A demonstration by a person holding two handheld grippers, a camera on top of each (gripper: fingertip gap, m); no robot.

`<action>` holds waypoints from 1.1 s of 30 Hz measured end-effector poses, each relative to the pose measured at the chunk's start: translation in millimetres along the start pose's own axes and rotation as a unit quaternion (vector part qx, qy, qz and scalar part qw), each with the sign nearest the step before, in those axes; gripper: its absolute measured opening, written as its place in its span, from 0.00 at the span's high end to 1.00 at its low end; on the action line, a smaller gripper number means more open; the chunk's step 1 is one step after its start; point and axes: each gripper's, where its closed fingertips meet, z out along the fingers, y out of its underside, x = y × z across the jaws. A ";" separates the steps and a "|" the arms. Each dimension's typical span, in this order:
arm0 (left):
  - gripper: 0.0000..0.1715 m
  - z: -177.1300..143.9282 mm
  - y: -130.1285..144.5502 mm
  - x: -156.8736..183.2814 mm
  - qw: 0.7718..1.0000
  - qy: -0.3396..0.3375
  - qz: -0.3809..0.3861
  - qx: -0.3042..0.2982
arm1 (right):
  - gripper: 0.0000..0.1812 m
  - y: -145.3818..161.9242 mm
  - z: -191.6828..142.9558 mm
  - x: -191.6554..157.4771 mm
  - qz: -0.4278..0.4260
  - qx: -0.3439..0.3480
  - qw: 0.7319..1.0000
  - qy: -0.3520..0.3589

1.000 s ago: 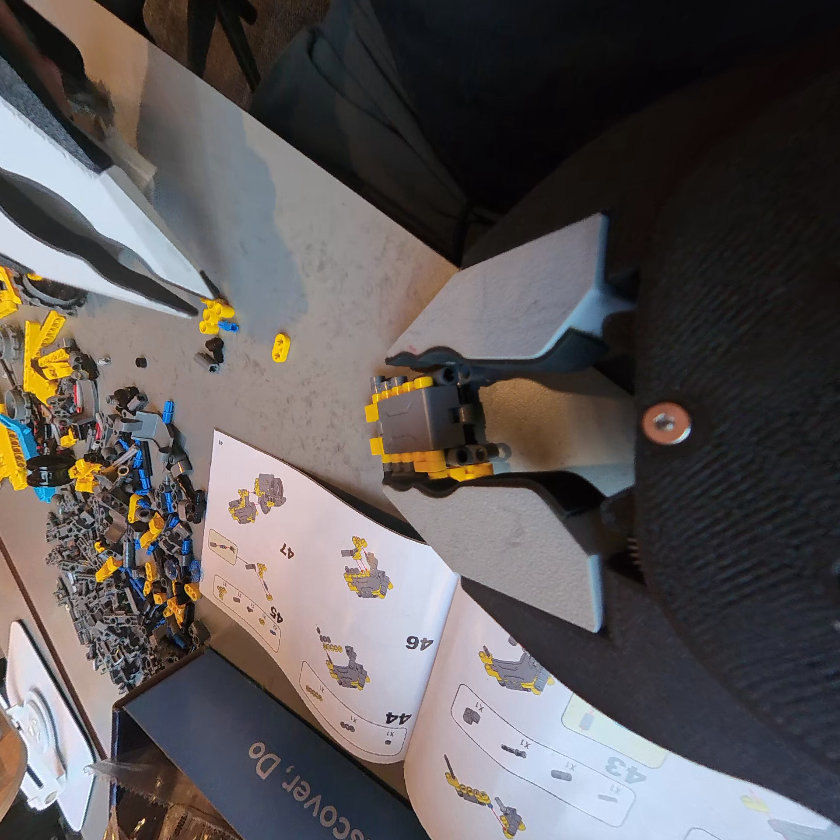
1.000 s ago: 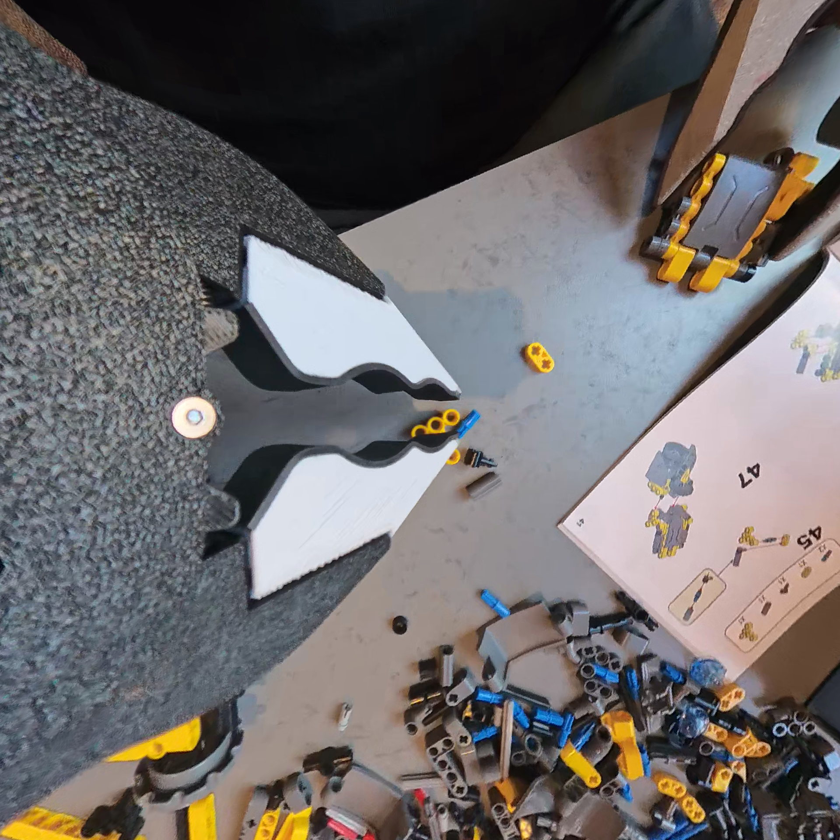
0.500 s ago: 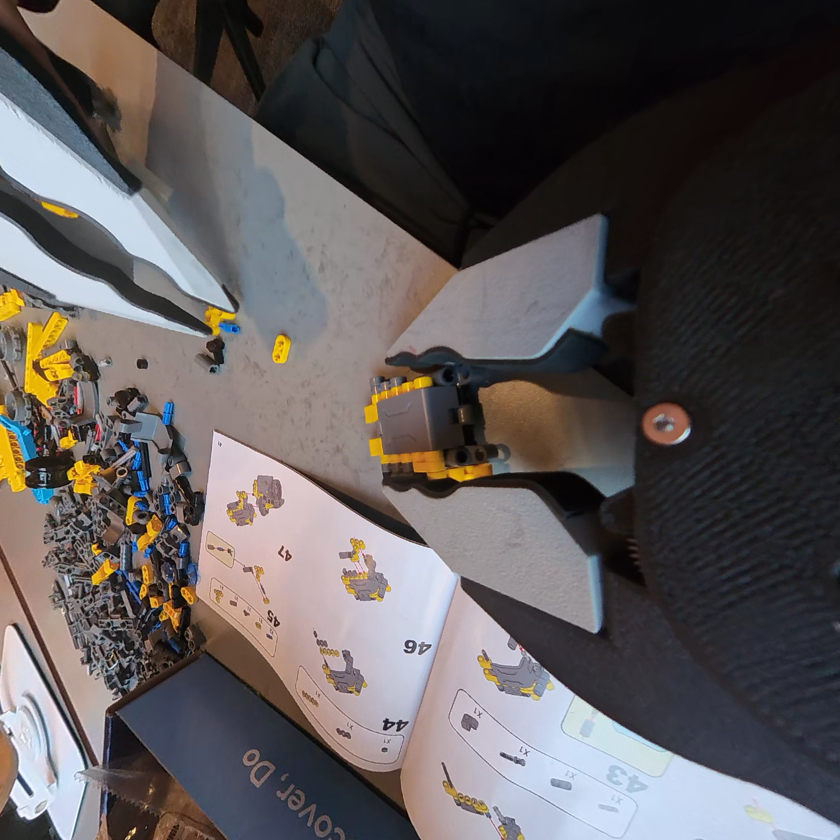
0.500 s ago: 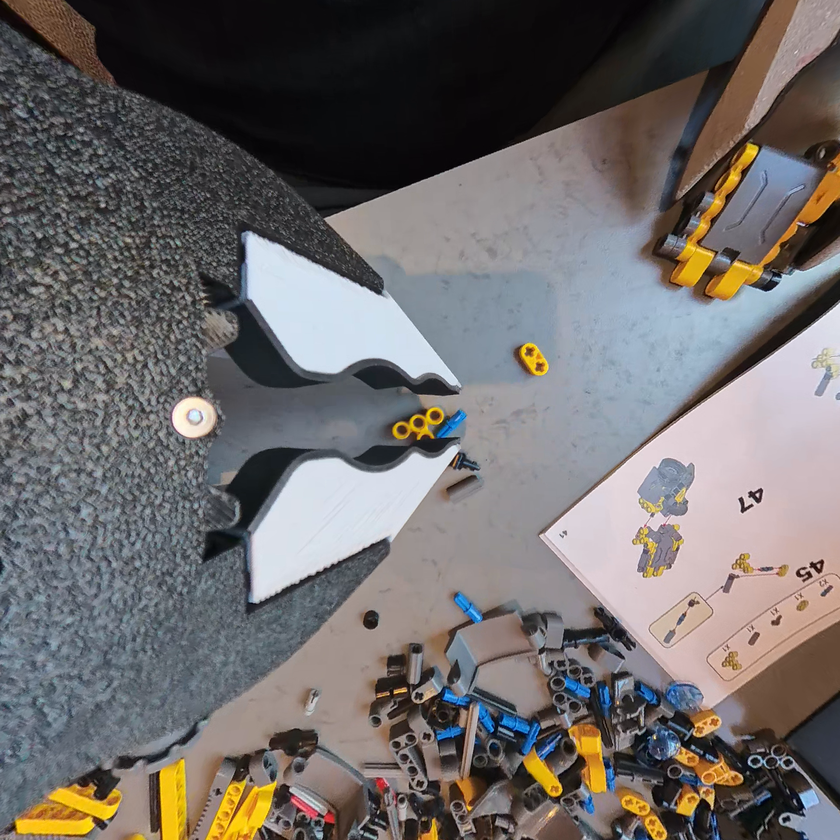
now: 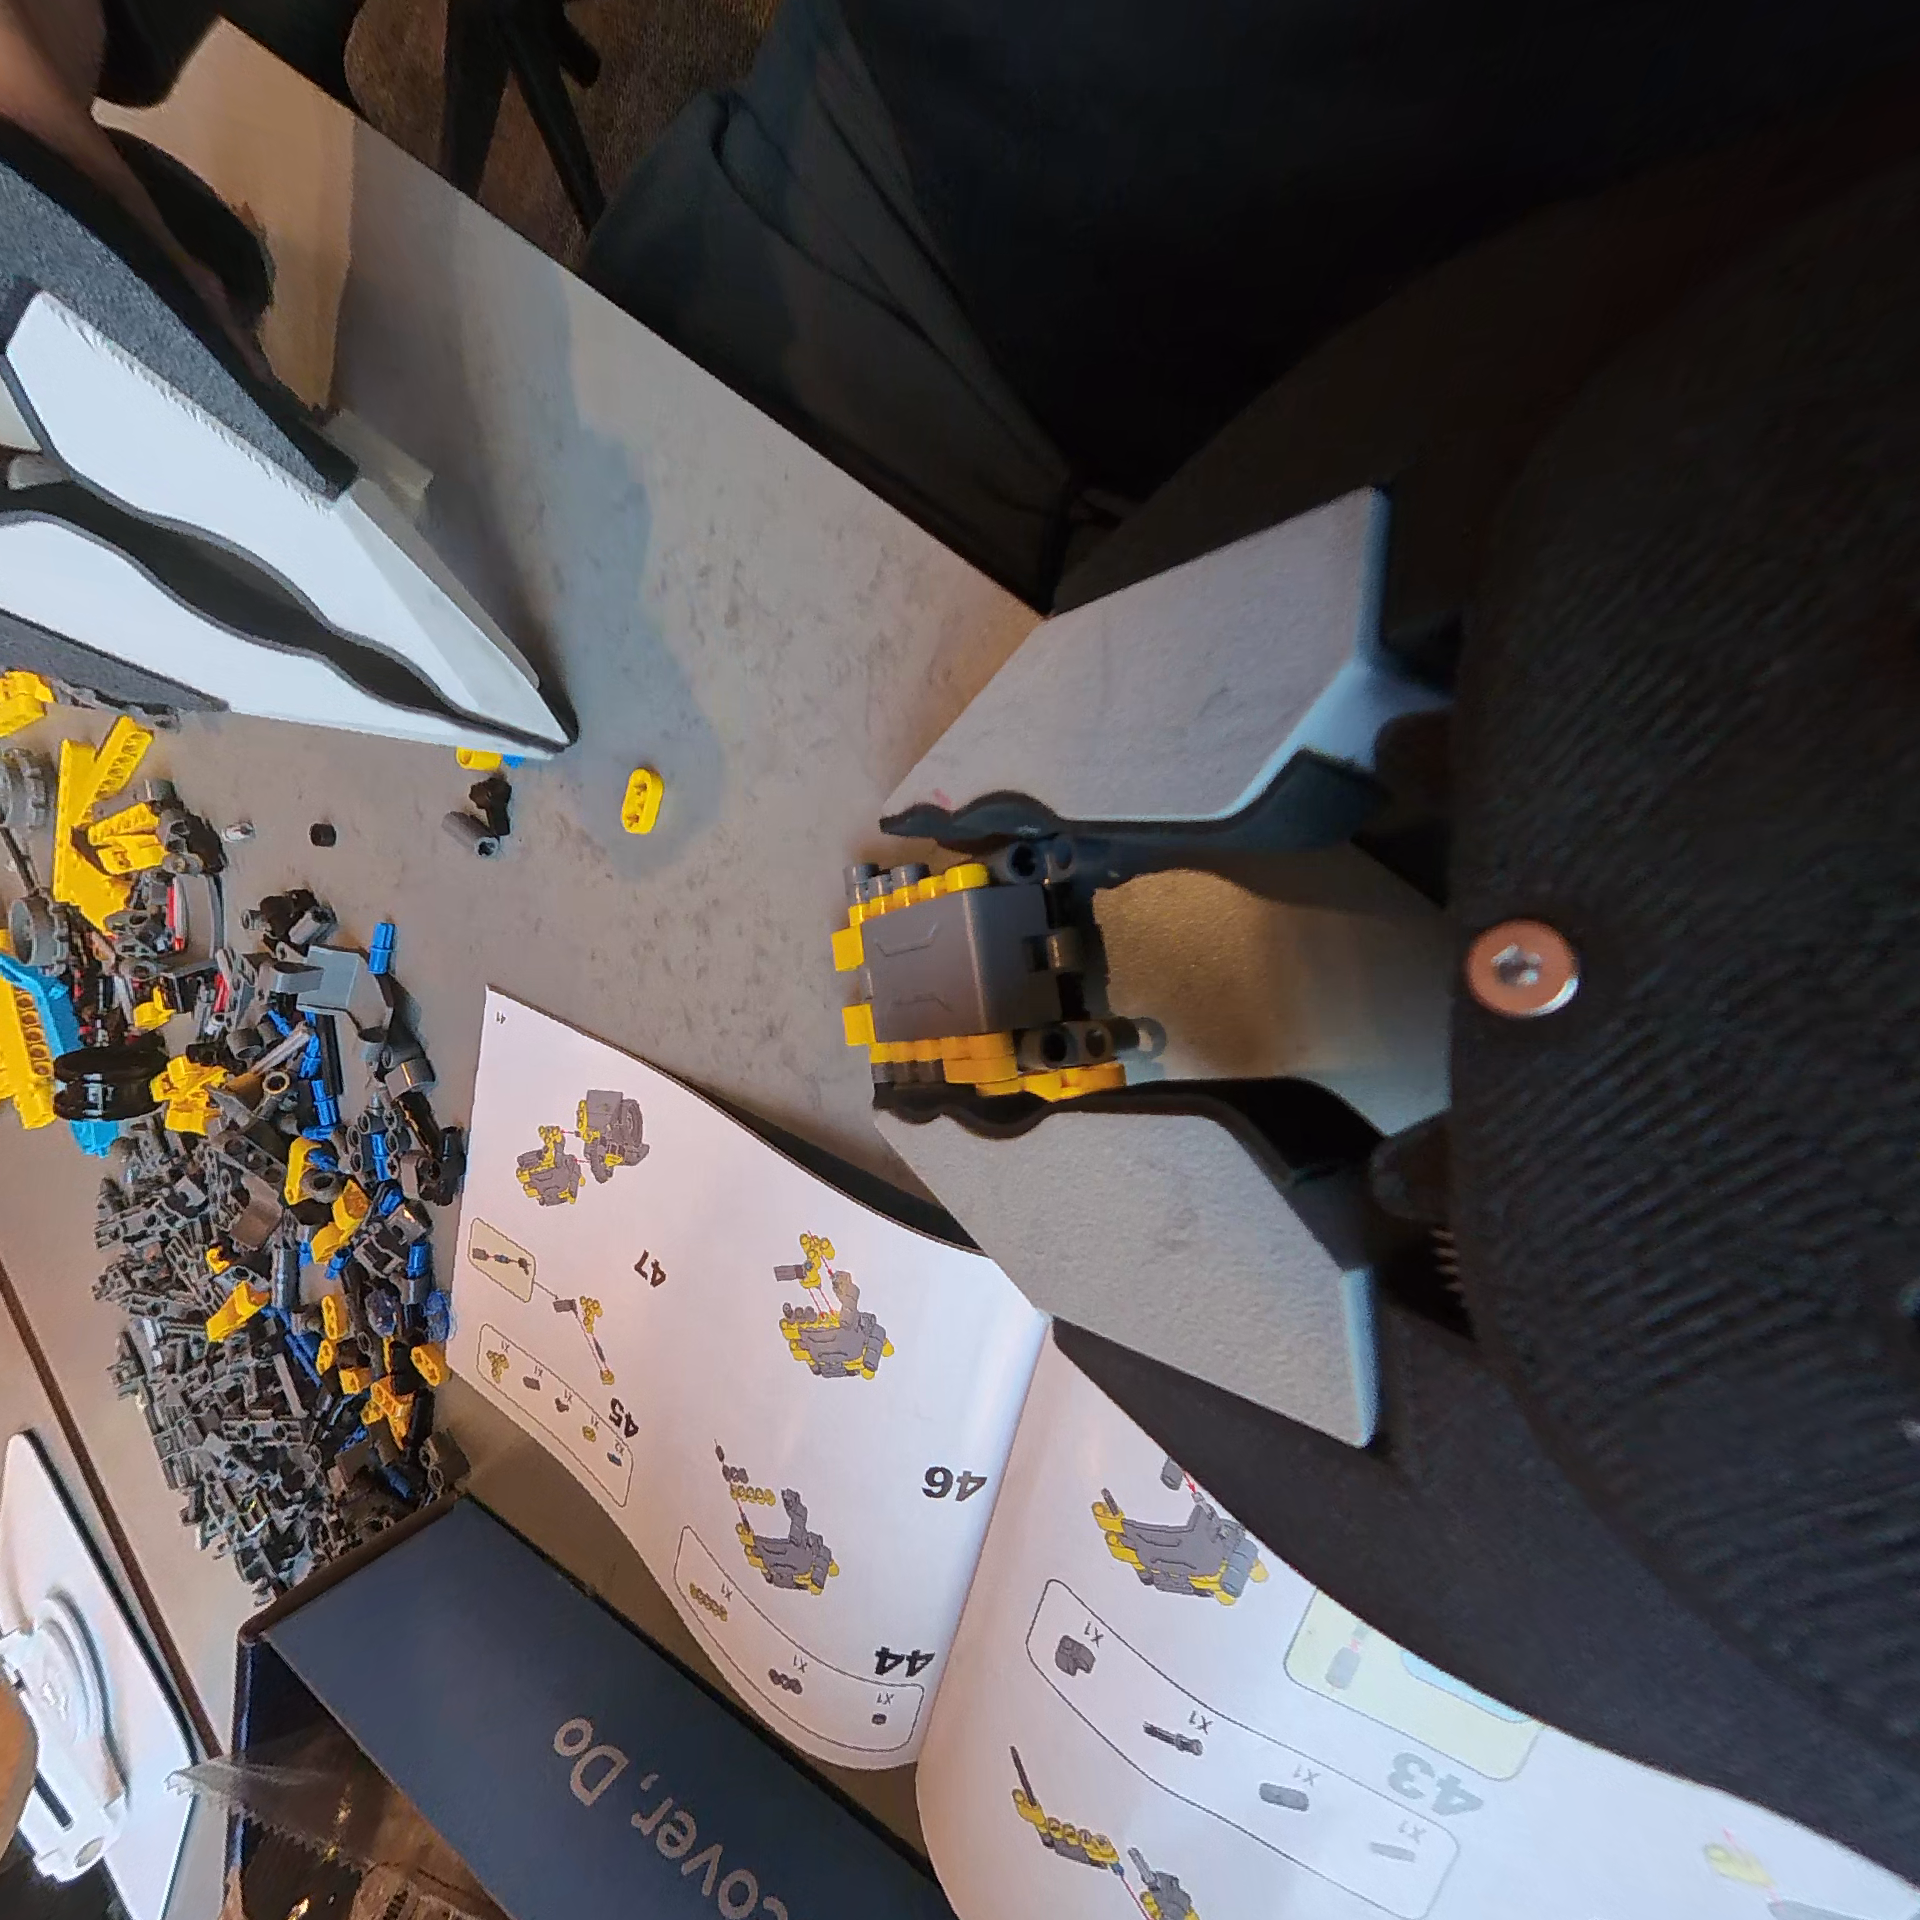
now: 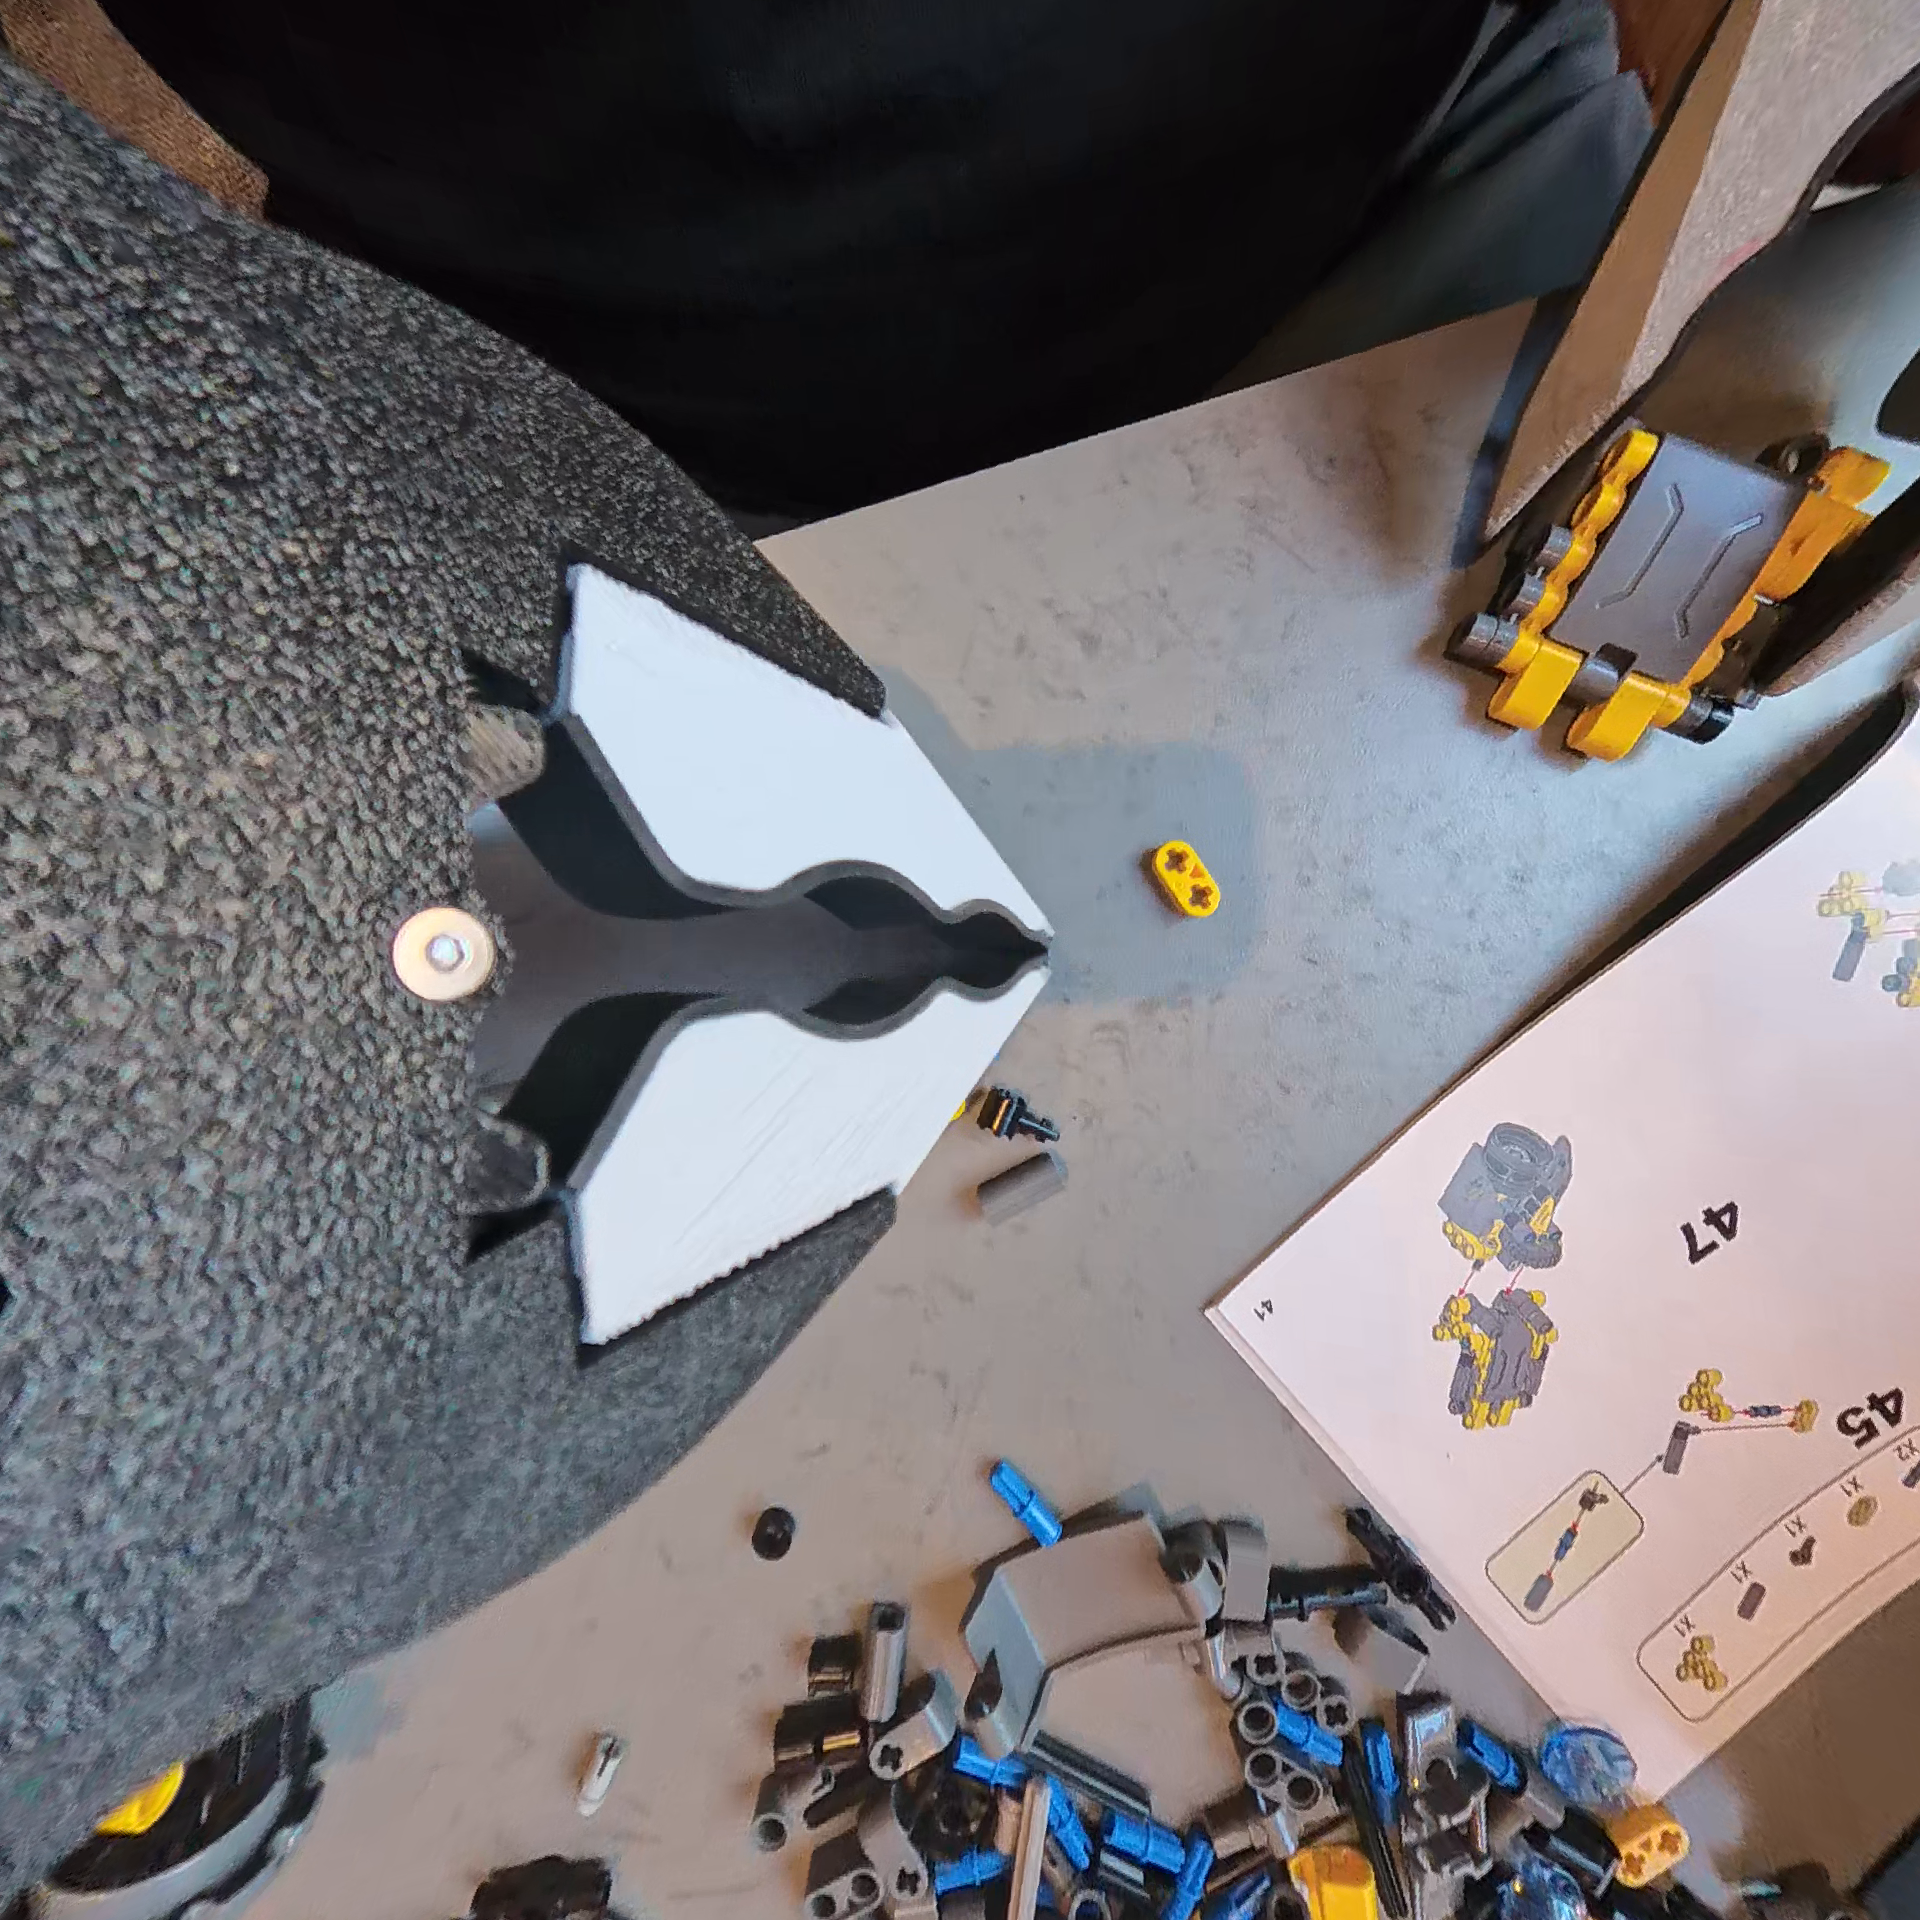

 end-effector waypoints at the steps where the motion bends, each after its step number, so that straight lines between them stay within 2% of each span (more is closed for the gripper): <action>1: 0.73 -0.1 -0.1 -0.1 1.000 -0.001 0.001 0.000 | 1.00 -0.3 -0.3 0.5 0.001 0.002 1.000 0.001; 11: 0.73 -0.4 -0.4 0.4 1.000 -0.003 0.005 0.002 | 0.96 -4.7 -32.6 17.0 -0.015 0.023 0.999 0.037; 17: 0.73 -0.5 -0.4 1.7 1.000 -0.005 0.008 0.000 | 0.92 3.9 -16.0 7.8 -0.066 -0.036 0.997 0.026; 20: 0.73 -0.7 0.1 2.9 1.000 -0.006 0.012 -0.003 | 0.90 8.5 -8.4 9.6 -0.061 -0.056 0.996 0.023; 25: 0.73 -2.0 -1.5 2.7 1.000 -0.007 0.013 0.000 | 0.91 7.5 -5.3 9.0 -0.032 -0.049 0.998 -0.003; 28: 0.73 -3.2 -2.7 1.5 1.000 -0.009 0.013 0.002 | 0.96 6.1 -4.8 5.7 -0.027 -0.038 0.999 -0.020; 33: 0.73 -3.2 -3.0 1.6 1.000 -0.008 0.013 0.003 | 0.91 2.3 -3.0 5.0 -0.028 -0.029 0.999 -0.014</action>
